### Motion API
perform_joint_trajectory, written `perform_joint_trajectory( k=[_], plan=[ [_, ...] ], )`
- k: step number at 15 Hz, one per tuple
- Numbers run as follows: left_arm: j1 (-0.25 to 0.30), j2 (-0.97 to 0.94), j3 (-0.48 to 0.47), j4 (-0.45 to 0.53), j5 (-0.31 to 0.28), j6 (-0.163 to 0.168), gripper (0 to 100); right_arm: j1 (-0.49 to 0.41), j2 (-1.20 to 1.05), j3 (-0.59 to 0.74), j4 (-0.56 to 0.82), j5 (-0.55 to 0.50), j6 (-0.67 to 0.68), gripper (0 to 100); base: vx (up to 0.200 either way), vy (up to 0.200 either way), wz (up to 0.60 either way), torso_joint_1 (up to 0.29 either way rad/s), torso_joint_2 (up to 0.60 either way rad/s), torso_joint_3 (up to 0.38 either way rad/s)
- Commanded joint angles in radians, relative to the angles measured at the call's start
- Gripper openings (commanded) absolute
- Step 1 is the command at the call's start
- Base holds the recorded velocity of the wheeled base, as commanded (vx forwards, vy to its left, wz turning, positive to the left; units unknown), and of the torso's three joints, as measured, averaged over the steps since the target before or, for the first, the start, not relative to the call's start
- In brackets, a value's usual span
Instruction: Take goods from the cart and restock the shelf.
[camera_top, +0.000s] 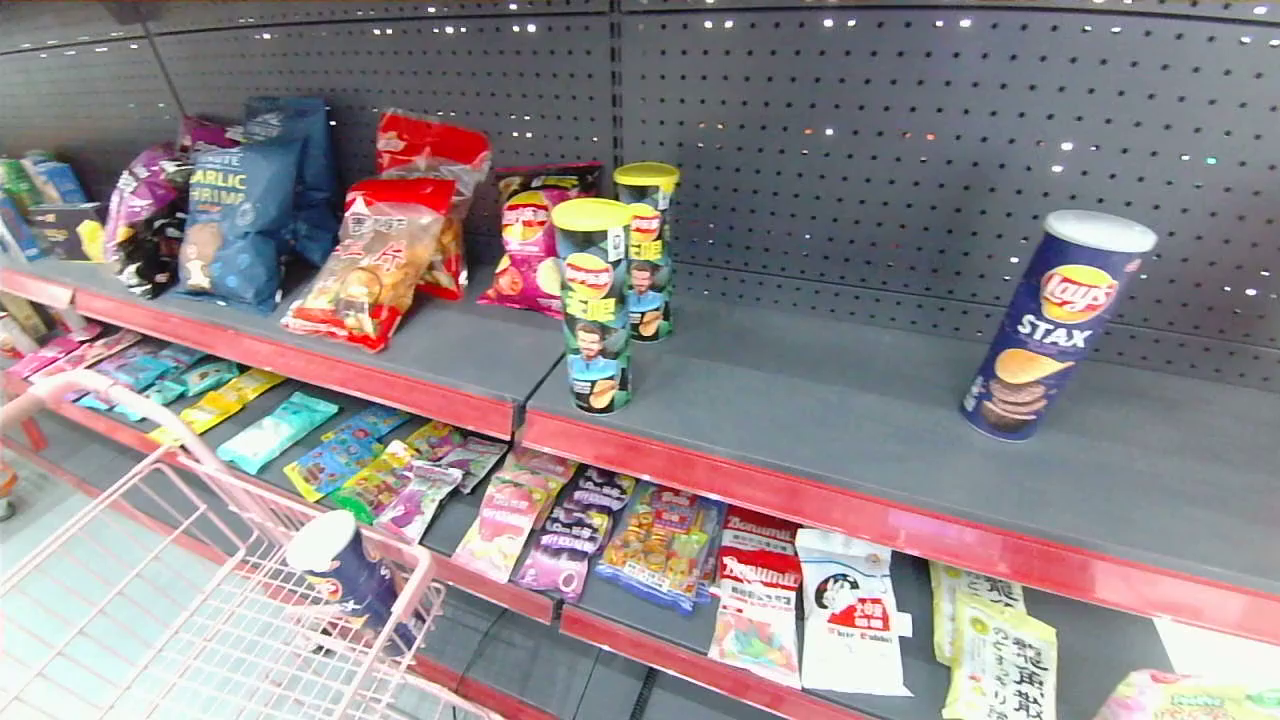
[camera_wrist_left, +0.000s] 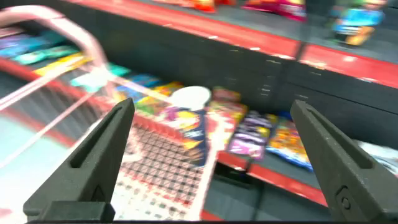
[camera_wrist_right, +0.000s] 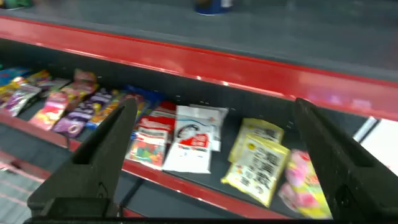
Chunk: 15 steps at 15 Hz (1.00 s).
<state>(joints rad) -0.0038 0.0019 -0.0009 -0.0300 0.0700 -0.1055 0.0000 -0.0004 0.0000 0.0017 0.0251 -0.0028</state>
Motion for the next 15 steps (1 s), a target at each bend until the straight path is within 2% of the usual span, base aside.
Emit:
perform_joint_trajectory(
  k=[1, 5, 8, 15],
  plan=[
    [0.001, 0.000, 0.001, -0.001, 0.001, -0.002, 100, 0.000, 0.000, 0.000, 0.000, 0.001, 0.000, 100, 0.000, 0.000, 0.60, 0.007, 0.01, 0.002],
    [-0.001, 0.000, 0.001, -0.001, 0.001, -0.002, 100, 0.000, 0.000, 0.000, 0.000, -0.001, 0.001, 100, 0.000, 0.000, 0.60, 0.005, 0.00, 0.001],
    [-0.001, 0.000, -0.001, -0.001, -0.001, 0.000, 100, 0.000, 0.000, 0.000, 0.000, -0.001, 0.001, 100, 0.000, 0.000, 0.00, 0.000, 0.00, 0.000],
    [-0.001, 0.000, -0.001, -0.001, -0.001, 0.001, 100, 0.000, 0.000, 0.000, 0.000, -0.002, 0.004, 100, 0.000, 0.000, 0.00, -0.148, 0.39, 0.229]
  ],
)
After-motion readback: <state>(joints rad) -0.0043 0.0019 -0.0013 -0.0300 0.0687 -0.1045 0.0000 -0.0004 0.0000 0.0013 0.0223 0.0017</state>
